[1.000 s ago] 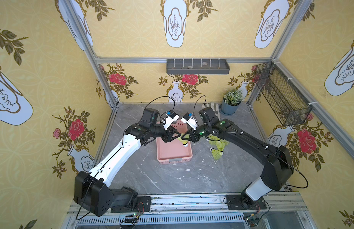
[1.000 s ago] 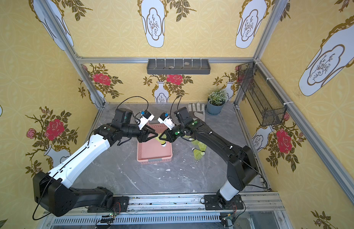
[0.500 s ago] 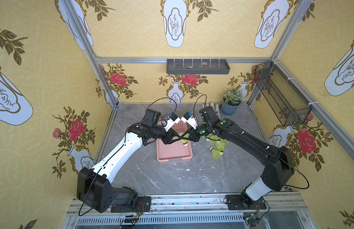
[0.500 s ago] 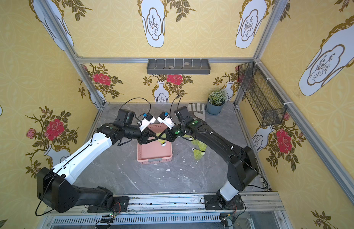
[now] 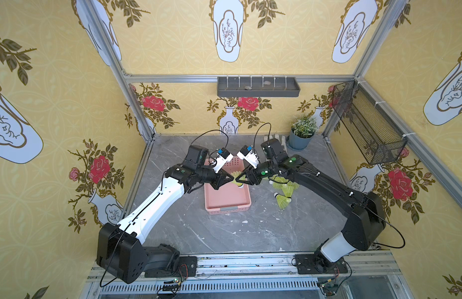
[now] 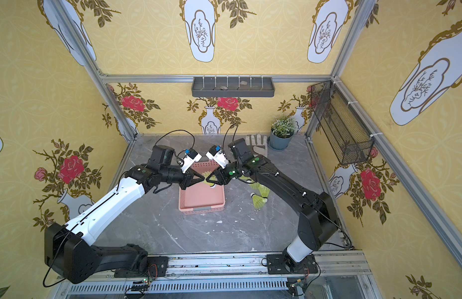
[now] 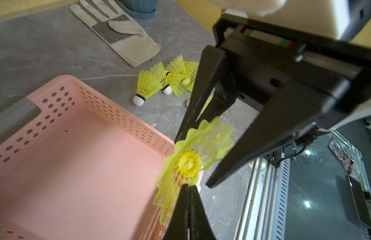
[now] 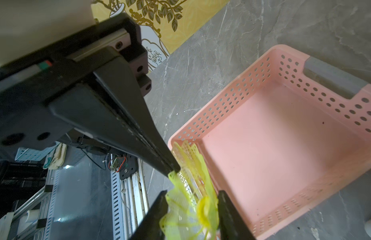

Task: Put the shuttlecocks into the storage box
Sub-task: Place the shuttlecock in the storage box.

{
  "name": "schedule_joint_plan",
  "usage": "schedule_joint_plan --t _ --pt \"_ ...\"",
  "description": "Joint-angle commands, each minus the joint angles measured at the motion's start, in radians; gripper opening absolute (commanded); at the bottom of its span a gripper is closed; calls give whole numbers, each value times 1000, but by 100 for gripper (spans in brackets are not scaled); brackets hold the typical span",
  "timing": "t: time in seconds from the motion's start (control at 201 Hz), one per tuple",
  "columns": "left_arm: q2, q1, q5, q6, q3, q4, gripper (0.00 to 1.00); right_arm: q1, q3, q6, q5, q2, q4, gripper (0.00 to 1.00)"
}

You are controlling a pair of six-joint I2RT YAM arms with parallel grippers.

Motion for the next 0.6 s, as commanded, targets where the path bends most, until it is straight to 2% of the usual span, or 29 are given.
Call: schedule_joint_plan --t 0.0,0.025,0.119,0.349,0.593 --pt "-18 0 -105 -149 -41 151 0 -22 -39 51 90 -39 80 65" --pt "-21 1 -121 -178 -50 173 0 -28 -54 64 113 -50 96 69" --pt "-27 1 -190 -302 -100 262 0 -67 -117 130 192 -105 174 74" --pt "12 1 -345 -556 -190 415 0 -122 -261 250 337 -218 306 74" --pt "123 1 -435 -727 -213 538 0 -120 -339 331 444 -282 351 74"
